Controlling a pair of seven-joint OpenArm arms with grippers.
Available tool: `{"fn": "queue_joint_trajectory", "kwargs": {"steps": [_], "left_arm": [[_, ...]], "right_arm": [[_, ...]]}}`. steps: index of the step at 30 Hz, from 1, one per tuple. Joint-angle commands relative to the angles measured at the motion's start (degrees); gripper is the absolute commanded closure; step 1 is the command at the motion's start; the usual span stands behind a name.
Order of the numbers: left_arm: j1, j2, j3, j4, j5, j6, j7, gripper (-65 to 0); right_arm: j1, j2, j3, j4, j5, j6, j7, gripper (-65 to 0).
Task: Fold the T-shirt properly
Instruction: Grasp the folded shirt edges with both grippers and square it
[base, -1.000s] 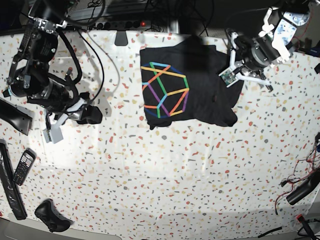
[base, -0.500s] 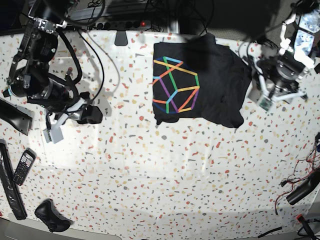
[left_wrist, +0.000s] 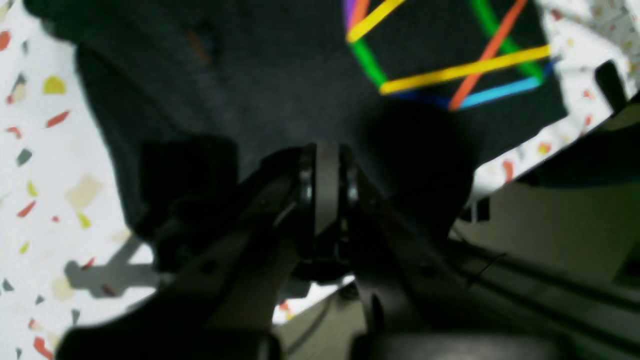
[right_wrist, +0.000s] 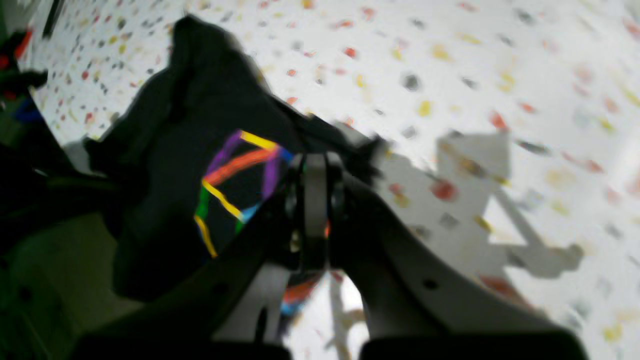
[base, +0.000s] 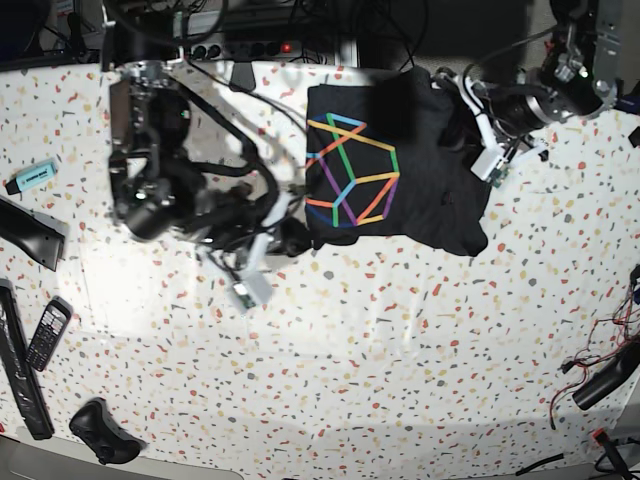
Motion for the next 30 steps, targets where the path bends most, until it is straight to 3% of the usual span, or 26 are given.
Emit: {"fn": "queue_joint_trajectory", "kwargs": {"steps": [1,6,12,22,30], "left_arm": [[-0.2,0.3,-0.4,0.7,0.6,0.0,-1.7,0.0],[-0.6,2.6,-0.4,-3.2,8.2,5.6,-3.3,0.0],[-1.2,2.6,-0.4,-14.4,8.9,5.8,-4.6,0.0],[-6.6,3.5,-0.4,-20.5,9.0,5.8,-8.2,0.0],[-19.8,10.5,-0.3,-32.2,16.7,5.6,-12.4,0.0]], "right_arm": [[1.6,-1.1,-0.9,0.2,-0.7,0.4,2.1,0.0],[2.6,-5.0,-3.0,-4.3,-9.3,0.4,4.0,0.0],[2.5,-3.6,-3.0,-11.0,-15.3,0.4,6.2,0.0],[1.8,1.1,-0.7,-11.8,-15.5,0.1,3.9,0.0],[-3.7,1.2,7.9,-9.5,-15.1,0.2,4.1,0.0]]}}
